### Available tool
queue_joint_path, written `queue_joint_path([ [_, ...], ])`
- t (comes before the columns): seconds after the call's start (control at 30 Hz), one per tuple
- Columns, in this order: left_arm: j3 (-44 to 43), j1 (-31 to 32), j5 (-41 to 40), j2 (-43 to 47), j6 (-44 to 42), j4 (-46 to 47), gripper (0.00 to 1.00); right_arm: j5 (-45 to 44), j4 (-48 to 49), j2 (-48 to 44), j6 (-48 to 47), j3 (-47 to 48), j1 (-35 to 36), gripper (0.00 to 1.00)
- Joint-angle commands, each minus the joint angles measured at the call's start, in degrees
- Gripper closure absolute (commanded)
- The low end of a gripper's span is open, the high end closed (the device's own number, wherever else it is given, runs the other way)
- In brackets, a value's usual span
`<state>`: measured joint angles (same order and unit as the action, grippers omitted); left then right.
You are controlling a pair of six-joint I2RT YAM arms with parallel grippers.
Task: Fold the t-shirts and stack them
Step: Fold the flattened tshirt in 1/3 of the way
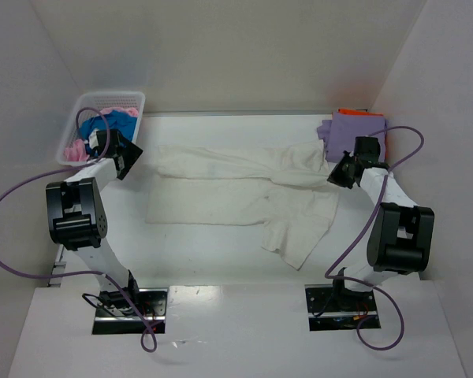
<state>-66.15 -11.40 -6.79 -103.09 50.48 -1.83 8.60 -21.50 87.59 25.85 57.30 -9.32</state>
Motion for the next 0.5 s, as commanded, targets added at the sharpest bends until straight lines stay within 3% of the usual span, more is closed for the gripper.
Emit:
queue_joint_path([
  [0.0, -2.58, -2.49, 1.86, -1.33, -5.38, 3.14, 0.14, -1.39, 0.67, 1.43, -0.62, -0.34, 1.05, 0.93],
  [0.03, -2.58, -1.97, 3.26, 0.07, -7.65, 4.1, 0.13, -1.39, -0.12, 2.22, -0.62, -0.34, 1.06, 0.77],
  [0.07, -2.58, -1.96, 4.14, 0.78, -8.63, 4.89, 0.13, -1.39, -0.12, 2.23, -0.62, 0.18, 1.06, 0.49],
  [0.1, -2.58, -1.26, 4.15, 1.48, -9.51, 4.9, 0.11, -1.39, -0.12, 2.23, -0.62, 0.18, 1.06, 0.48],
  [0.13, -2.58, -0.65, 5.46, 2.79, -11.96, 4.9, 0.11, -1.39, -0.12, 2.23, -0.62, 0.18, 1.06, 0.37],
  [0.2, -4.24, -0.64, 8.87, 3.68, -13.91, 4.9, 0.11, -2.01, -0.82, 1.62, -0.62, 0.7, 1.06, 0.26],
  [0.3, -6.35, -0.12, 15.45, 4.91, -16.98, 5.42, 0.11, -3.5, -1.53, -0.31, -0.62, 2.98, 1.06, 0.2],
  [0.47, -11.45, 4.18, 22.34, 4.91, -24.36, 4.2, 0.1, -4.03, -1.53, 0.91, -0.09, 9.31, 1.06, 0.18],
])
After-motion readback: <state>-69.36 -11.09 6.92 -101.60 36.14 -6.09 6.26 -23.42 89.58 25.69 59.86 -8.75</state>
